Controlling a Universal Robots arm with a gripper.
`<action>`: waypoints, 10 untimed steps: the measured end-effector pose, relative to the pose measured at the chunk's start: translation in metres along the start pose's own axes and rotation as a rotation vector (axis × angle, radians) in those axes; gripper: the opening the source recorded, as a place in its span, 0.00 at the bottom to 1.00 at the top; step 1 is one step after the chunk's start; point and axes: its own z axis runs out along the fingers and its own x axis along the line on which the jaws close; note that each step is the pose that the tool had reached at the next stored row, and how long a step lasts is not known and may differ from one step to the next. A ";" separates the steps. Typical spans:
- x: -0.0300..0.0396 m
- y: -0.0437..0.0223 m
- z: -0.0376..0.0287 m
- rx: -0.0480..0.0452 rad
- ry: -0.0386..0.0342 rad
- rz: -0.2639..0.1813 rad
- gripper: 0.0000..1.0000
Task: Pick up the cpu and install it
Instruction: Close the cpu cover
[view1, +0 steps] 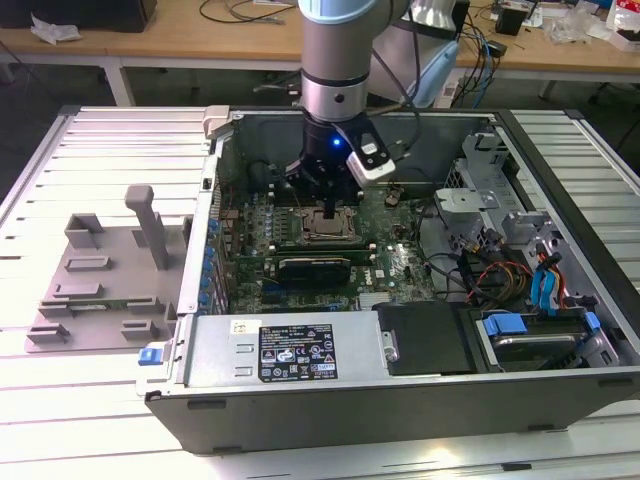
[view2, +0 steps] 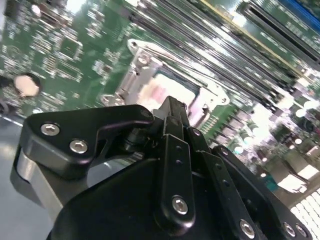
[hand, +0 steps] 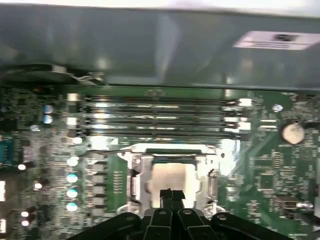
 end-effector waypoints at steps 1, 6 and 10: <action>-0.0010 -0.0001 -0.0001 0.0000 -0.0001 0.000 0.11; -0.0015 -0.0003 -0.0133 0.0001 0.0001 0.000 0.11; -0.0019 -0.0005 -0.0231 0.0000 0.0000 0.000 0.11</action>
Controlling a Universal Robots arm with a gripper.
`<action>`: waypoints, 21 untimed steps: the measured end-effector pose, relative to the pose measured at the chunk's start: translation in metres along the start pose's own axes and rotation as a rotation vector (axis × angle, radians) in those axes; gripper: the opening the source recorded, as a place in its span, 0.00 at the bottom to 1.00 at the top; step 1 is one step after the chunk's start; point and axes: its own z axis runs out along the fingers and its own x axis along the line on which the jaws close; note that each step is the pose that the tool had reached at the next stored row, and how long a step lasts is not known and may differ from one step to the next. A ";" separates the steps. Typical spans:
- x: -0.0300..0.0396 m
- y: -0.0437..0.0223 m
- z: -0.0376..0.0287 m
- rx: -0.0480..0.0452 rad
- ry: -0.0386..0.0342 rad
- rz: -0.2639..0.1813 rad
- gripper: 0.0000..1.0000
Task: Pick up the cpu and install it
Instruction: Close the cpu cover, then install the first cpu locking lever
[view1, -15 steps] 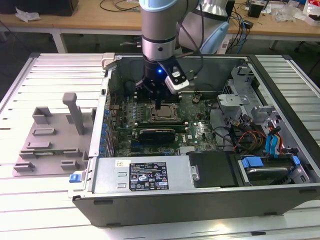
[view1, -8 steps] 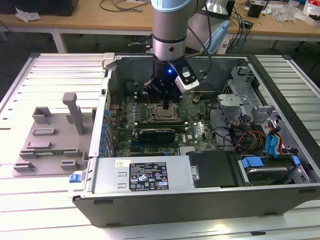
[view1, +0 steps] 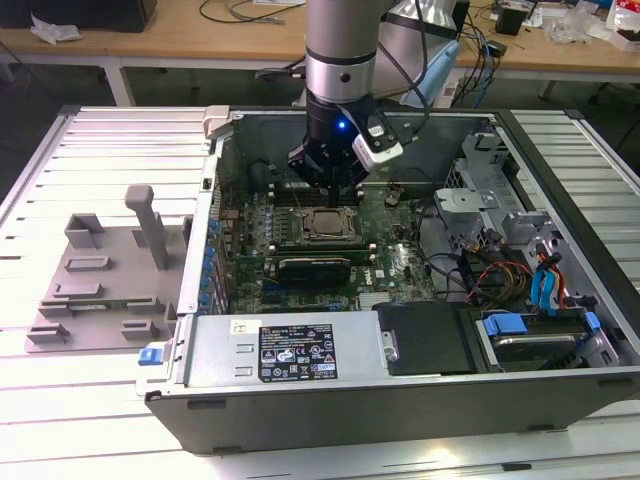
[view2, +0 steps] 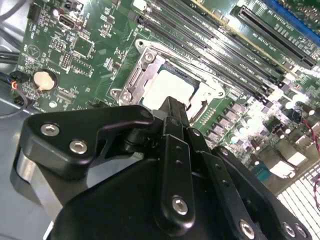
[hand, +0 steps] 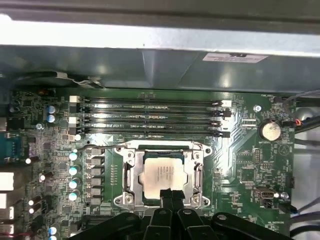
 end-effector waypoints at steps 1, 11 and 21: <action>0.0000 0.0000 0.0000 -0.0003 -0.0002 0.000 0.11; -0.0001 0.0000 -0.0016 0.0000 0.0000 0.000 0.11; 0.0087 0.0001 -0.0024 -0.0004 -0.0001 0.000 0.11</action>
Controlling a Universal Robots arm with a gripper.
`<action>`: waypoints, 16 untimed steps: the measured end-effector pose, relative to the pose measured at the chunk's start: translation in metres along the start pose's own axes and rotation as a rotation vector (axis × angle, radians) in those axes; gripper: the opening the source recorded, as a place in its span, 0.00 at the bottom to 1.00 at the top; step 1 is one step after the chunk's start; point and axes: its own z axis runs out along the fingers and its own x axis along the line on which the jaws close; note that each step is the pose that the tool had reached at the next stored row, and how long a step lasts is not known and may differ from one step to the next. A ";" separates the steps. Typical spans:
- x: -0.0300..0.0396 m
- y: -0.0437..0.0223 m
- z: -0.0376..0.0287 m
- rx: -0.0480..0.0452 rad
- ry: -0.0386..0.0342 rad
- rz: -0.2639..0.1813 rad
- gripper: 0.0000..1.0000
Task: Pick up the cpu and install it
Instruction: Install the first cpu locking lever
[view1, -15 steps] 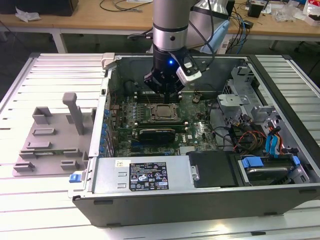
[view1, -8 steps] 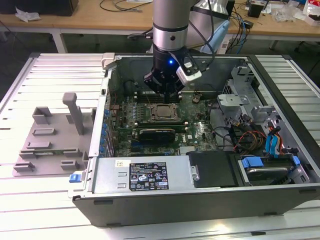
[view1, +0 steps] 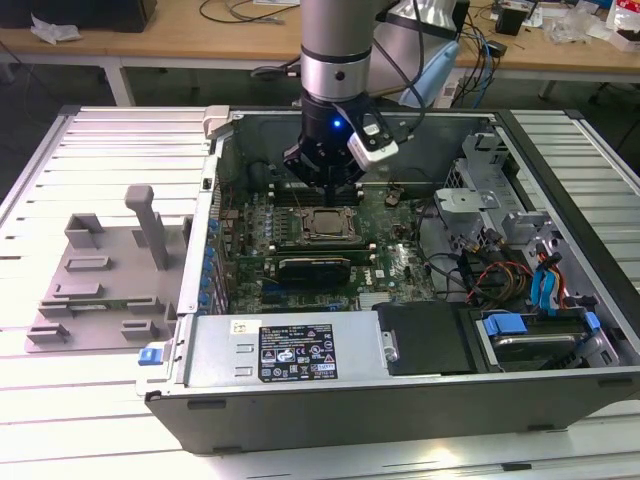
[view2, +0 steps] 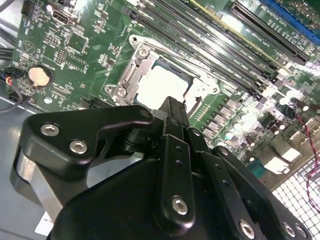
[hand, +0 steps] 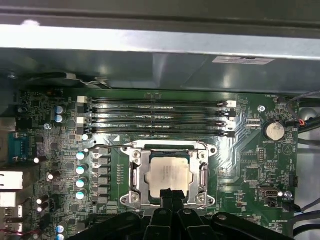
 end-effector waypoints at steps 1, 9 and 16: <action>0.0020 0.0001 -0.0001 0.0000 0.0000 0.000 0.11; 0.0125 0.0002 -0.0005 0.0000 -0.0008 0.000 0.11; 0.0317 0.0005 -0.0012 -0.0002 -0.0021 0.000 0.11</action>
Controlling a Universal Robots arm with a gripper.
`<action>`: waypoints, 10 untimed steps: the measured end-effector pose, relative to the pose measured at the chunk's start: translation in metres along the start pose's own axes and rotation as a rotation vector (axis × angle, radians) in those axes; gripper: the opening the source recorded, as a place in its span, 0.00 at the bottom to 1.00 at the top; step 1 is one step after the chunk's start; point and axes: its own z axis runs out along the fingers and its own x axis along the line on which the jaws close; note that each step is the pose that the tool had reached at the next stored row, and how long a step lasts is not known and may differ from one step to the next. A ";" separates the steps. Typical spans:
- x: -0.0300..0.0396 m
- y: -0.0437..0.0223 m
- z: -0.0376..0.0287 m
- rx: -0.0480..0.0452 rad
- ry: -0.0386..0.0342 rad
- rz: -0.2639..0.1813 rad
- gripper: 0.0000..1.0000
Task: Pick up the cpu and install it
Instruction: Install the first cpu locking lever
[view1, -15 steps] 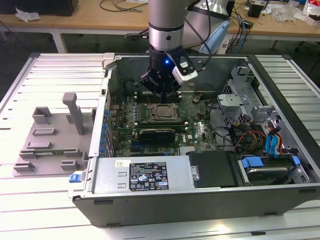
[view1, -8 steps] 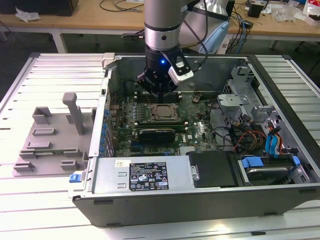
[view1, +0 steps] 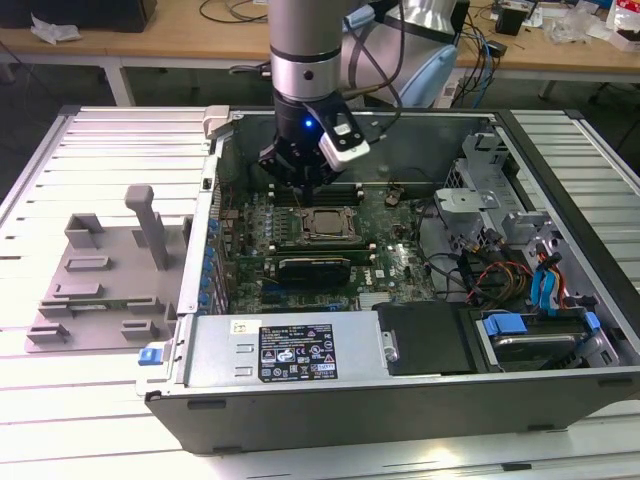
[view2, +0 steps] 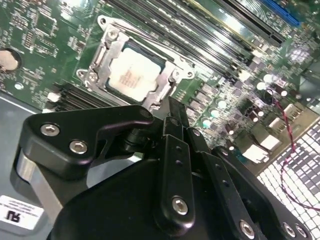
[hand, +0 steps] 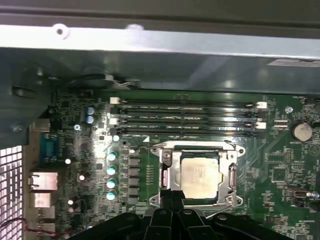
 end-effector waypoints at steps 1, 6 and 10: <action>0.0046 0.0001 -0.0002 -0.0001 0.0000 0.000 0.11; 0.0193 0.0003 -0.0008 -0.0001 0.0000 0.000 0.11; 0.0210 0.0002 -0.0008 -0.0185 -0.0002 0.001 0.11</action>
